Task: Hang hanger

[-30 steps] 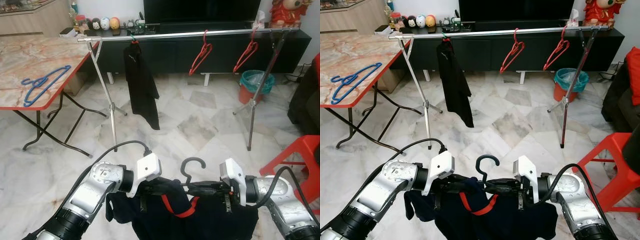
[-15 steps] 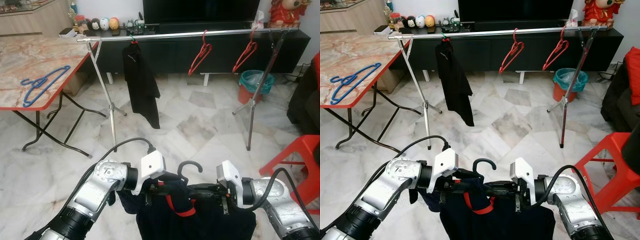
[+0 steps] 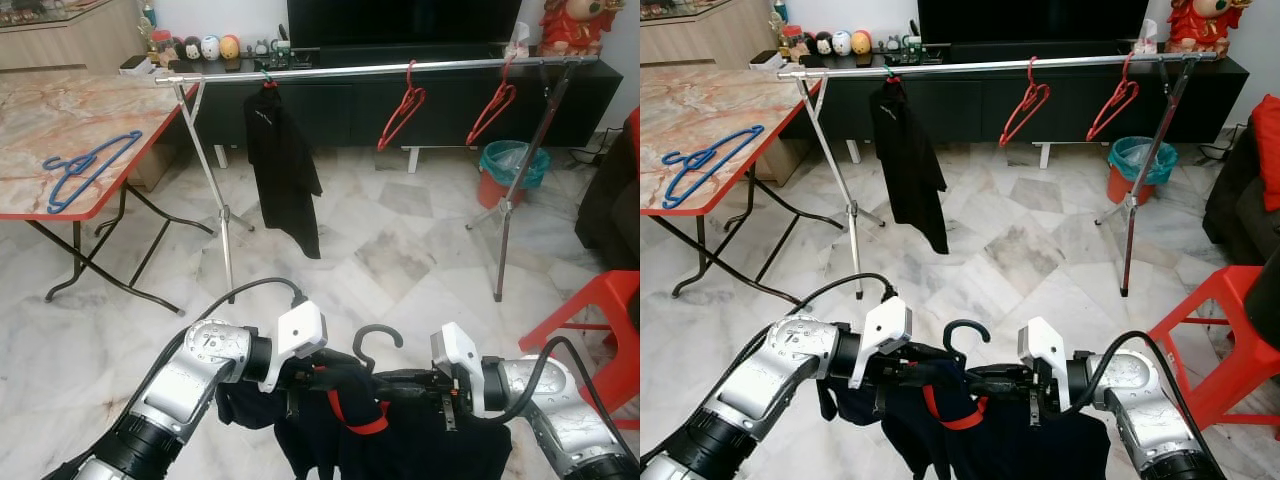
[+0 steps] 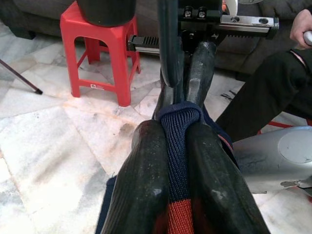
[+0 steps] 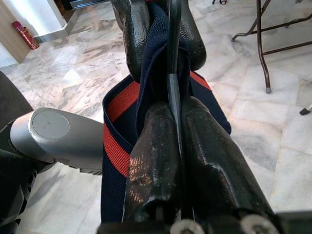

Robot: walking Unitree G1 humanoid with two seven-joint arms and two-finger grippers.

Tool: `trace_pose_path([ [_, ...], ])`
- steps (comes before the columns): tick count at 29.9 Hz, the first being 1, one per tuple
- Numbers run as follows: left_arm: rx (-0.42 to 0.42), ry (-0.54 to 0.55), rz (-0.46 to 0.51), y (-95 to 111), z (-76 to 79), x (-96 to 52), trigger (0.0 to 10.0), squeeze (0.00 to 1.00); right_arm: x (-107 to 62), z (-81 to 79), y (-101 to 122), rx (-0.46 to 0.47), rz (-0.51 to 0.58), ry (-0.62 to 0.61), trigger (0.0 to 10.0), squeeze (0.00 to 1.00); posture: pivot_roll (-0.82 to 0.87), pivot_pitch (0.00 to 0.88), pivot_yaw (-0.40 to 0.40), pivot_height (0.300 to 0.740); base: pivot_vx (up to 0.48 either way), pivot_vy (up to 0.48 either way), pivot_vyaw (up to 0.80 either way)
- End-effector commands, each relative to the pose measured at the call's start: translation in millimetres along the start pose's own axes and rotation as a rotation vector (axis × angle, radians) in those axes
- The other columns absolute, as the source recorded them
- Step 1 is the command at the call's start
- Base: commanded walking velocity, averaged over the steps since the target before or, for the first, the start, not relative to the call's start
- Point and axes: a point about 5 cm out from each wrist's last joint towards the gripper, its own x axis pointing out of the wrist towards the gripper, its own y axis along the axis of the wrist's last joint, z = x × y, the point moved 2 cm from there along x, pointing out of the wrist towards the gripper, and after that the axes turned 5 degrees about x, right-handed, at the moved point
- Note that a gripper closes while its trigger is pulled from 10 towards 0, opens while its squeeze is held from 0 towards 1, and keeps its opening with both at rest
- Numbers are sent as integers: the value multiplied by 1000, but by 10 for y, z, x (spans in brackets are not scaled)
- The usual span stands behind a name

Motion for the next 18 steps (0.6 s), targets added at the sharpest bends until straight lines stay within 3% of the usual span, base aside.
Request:
trace_pose_path([
  [1, 12, 2, 21, 66, -8, -29, 0, 0, 25, 4, 25, -13, -7, 14, 0, 0, 9, 0, 35, 740, 0, 0, 0],
  [12, -3, 7, 38, 109, -44, -117, 0, 0, 11, 3, -17, -3, -14, 1, 0, 0, 9, 0, 35, 740, 0, 0, 0],
  [18, 20, 26, -82, -83, -59, -247, 0, 0, -33, 28, 2, -8, -16, -12, 0, 0, 9, 0, 35, 740, 0, 0, 0],
])
